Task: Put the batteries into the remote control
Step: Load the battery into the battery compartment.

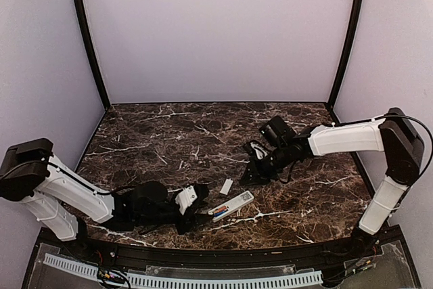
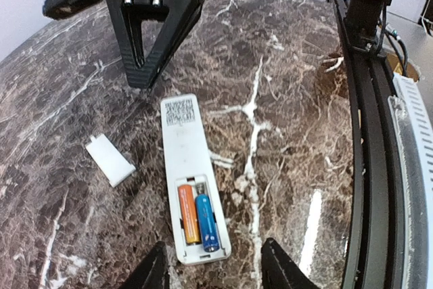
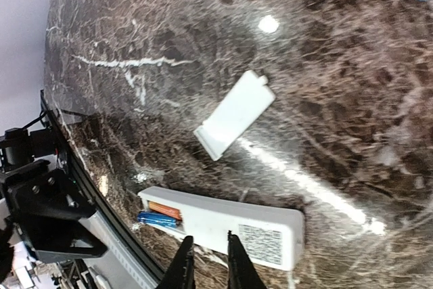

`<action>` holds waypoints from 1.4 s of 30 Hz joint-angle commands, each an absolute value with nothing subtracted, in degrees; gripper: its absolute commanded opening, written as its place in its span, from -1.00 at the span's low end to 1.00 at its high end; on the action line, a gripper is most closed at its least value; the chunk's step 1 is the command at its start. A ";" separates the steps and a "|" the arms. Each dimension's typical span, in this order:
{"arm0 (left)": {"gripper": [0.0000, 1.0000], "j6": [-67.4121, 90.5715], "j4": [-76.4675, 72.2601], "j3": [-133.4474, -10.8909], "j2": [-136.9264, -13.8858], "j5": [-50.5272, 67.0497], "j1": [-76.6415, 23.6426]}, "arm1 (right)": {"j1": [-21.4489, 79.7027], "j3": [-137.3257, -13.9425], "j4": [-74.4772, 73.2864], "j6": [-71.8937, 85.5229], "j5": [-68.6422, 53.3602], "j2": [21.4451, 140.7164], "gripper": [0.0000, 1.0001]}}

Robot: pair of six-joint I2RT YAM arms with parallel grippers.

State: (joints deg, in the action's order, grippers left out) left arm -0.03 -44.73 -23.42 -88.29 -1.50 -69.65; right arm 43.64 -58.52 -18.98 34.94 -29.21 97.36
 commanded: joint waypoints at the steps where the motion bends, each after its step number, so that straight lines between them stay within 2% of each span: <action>1: -0.50 -0.77 -38.28 -22.84 -85.29 -1.69 -69.79 | 40.63 -60.16 -25.57 32.78 -23.05 95.90 -0.61; 3: -0.79 -1.78 -36.08 -24.28 -86.96 -1.68 -69.72 | 39.76 -60.52 -27.34 32.10 -21.55 96.67 -0.50; 5: -0.93 -2.64 -34.01 -26.35 -89.30 -0.94 -69.70 | 39.09 -60.82 -28.81 31.34 -20.71 97.86 -0.45; 7: -0.99 -2.93 -33.00 -28.00 -90.87 -0.58 -69.70 | 38.85 -60.93 -29.60 30.47 -20.44 98.79 -0.42; 22: -1.00 -2.91 -32.69 -30.22 -93.48 -0.18 -67.50 | 38.84 -59.21 -25.48 30.21 -24.38 101.44 -0.32; 29: -1.00 -3.68 -32.47 -31.80 -94.75 2.20 -67.41 | 38.85 -57.49 -23.70 31.15 -26.81 101.04 -0.41; 42: -1.00 -3.65 -32.24 -33.20 -97.19 4.04 -67.40 | 38.87 -56.02 -21.83 32.66 -28.44 100.34 -0.44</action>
